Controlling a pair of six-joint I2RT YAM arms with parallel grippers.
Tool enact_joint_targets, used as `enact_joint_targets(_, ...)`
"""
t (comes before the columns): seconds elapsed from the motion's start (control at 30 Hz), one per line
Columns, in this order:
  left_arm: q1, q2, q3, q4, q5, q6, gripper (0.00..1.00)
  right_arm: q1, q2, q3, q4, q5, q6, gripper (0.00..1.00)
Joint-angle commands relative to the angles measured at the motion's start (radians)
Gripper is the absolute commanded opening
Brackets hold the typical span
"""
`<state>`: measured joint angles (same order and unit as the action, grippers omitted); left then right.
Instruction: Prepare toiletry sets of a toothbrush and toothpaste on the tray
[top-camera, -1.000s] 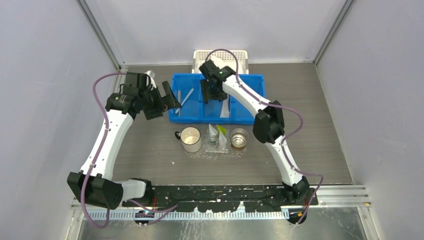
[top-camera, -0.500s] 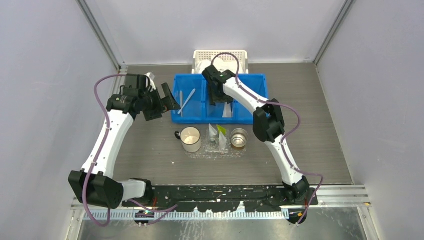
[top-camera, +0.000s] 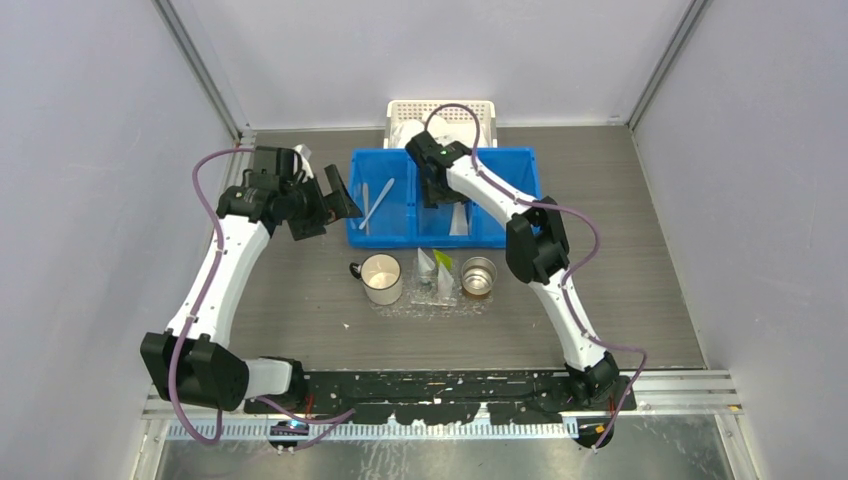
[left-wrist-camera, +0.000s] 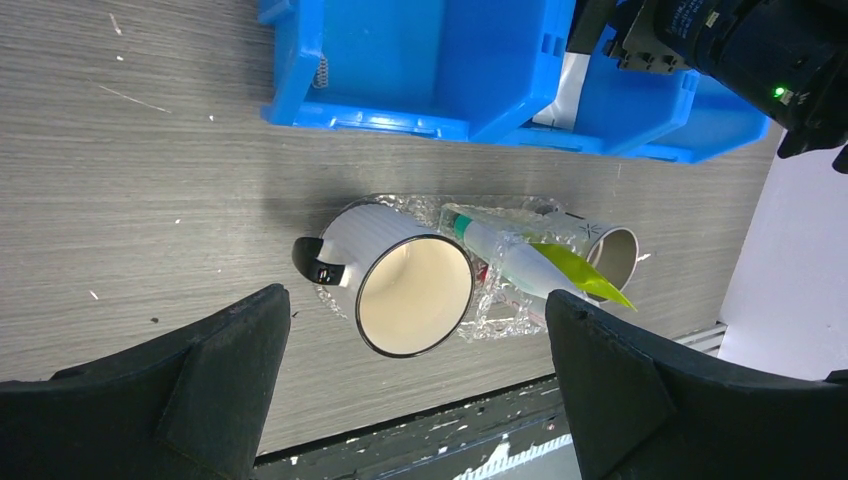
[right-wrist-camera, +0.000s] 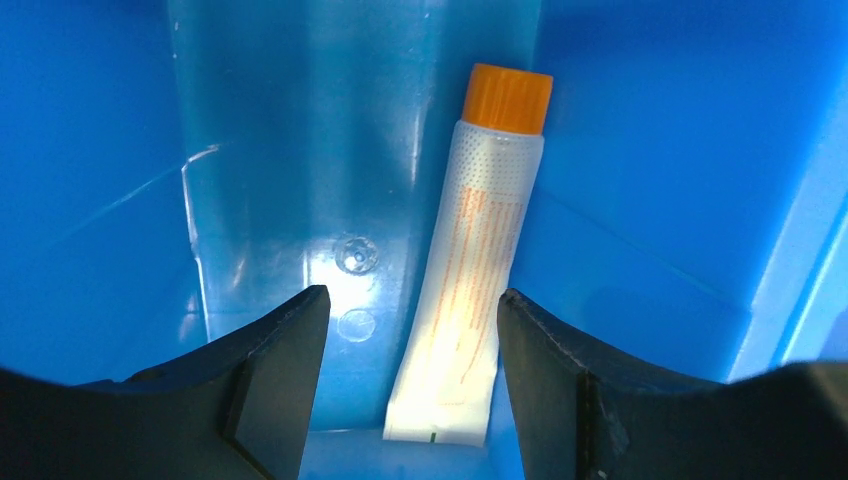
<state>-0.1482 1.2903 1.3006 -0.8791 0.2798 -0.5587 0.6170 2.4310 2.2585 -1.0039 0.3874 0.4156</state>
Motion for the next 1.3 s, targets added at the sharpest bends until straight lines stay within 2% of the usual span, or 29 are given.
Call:
enact_joint_targets(0.0,0.009,-0.005,-0.004,0.043,0.015,0.02,1.0,0.013,0.01,0.032,0.009,0.147,-0.028,0.68)
enact_joint_targets(0.2,0.014,-0.001,-0.006,0.042,0.025,0.026,1.0,0.025,-0.005,-0.038,0.085,0.251,-0.014,0.68)
enact_joint_targets(0.3,0.019,-0.006,-0.005,0.037,0.028,0.032,1.0,0.029,-0.008,-0.071,0.119,0.277,0.004,0.65)
enact_joint_targets(0.47,0.028,-0.012,-0.002,0.026,0.034,0.041,1.0,0.035,0.032,-0.045,0.101,0.296,0.03,0.62)
enact_joint_targets(0.6,0.034,-0.019,0.001,0.021,0.037,0.043,1.0,0.034,0.044,-0.049,0.098,0.304,0.053,0.52)
enact_joint_targets(0.87,0.044,-0.02,-0.004,0.02,0.041,0.045,1.0,0.031,0.088,-0.044,0.091,0.268,0.074,0.51)
enact_joint_targets(1.07,0.05,-0.022,-0.004,0.016,0.041,0.051,1.0,0.029,0.078,-0.075,0.124,0.216,0.078,0.32)
enact_joint_targets(1.27,0.059,-0.015,-0.01,0.027,0.074,0.039,1.0,0.022,0.001,-0.081,0.172,0.207,0.028,0.31)
